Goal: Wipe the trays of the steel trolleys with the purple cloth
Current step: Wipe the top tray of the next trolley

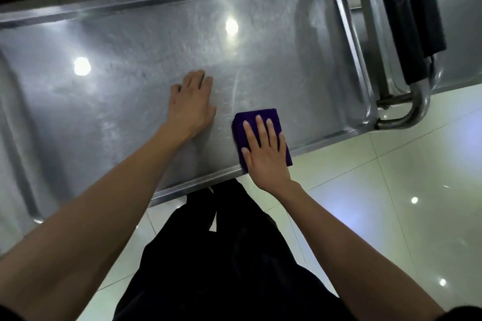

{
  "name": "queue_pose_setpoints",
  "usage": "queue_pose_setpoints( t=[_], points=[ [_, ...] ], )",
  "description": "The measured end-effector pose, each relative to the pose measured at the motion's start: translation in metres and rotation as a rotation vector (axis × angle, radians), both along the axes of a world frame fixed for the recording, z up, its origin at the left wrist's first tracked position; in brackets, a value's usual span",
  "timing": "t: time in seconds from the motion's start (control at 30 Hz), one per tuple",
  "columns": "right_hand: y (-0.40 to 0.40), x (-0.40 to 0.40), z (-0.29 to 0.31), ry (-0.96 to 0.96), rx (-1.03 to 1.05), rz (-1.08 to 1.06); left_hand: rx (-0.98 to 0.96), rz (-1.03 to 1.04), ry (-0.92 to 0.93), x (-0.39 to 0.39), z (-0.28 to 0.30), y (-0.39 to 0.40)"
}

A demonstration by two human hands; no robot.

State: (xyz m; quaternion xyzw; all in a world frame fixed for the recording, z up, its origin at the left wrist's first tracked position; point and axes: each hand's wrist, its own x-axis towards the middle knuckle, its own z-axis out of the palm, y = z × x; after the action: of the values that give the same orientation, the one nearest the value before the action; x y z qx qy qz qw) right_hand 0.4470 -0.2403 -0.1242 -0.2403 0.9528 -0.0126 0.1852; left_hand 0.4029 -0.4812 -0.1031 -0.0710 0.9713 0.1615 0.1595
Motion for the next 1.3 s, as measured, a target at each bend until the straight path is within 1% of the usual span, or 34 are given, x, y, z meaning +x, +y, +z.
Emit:
queue_pose_setpoints(
  t=[0.07, 0.17, 0.27, 0.37, 0.53, 0.67, 0.8, 0.93, 1.07, 1.17, 1.3],
  points=[
    [-0.01, -0.009, -0.003, 0.004, -0.01, 0.011, -0.007, 0.03, 0.031, -0.002, -0.002, -0.008],
    [-0.032, -0.03, -0.009, 0.002, -0.04, 0.016, -0.067, 0.076, 0.039, -0.003, -0.005, -0.021],
    [-0.061, -0.058, -0.012, -0.005, -0.091, 0.006, -0.053, 0.128, 0.026, -0.003, -0.006, -0.028],
    [-0.09, -0.092, -0.014, -0.013, -0.125, 0.046, -0.069, 0.138, 0.03, -0.005, -0.006, -0.027],
    [-0.148, -0.165, -0.016, -0.045, -0.175, 0.116, -0.088, 0.159, -0.012, -0.002, -0.008, -0.025],
    [-0.201, -0.225, -0.018, -0.03, -0.195, 0.151, -0.083, 0.146, -0.057, -0.002, -0.008, -0.028],
    [-0.243, -0.258, -0.019, -0.006, -0.209, 0.222, -0.052, 0.156, -0.072, -0.003, -0.006, -0.029],
    [-0.261, -0.259, -0.021, -0.006, -0.236, 0.205, -0.029, 0.141, -0.07, 0.002, -0.004, -0.031],
    [-0.254, -0.249, -0.021, 0.01, -0.235, 0.194, -0.022, 0.16, -0.052, 0.012, -0.003, -0.037],
    [-0.238, -0.226, -0.022, 0.009, -0.213, 0.193, -0.049, 0.188, -0.037, 0.022, -0.002, -0.044],
    [-0.212, -0.18, -0.021, 0.004, -0.179, 0.172, -0.056, 0.168, -0.027, 0.037, 0.0, -0.052]
  ],
)
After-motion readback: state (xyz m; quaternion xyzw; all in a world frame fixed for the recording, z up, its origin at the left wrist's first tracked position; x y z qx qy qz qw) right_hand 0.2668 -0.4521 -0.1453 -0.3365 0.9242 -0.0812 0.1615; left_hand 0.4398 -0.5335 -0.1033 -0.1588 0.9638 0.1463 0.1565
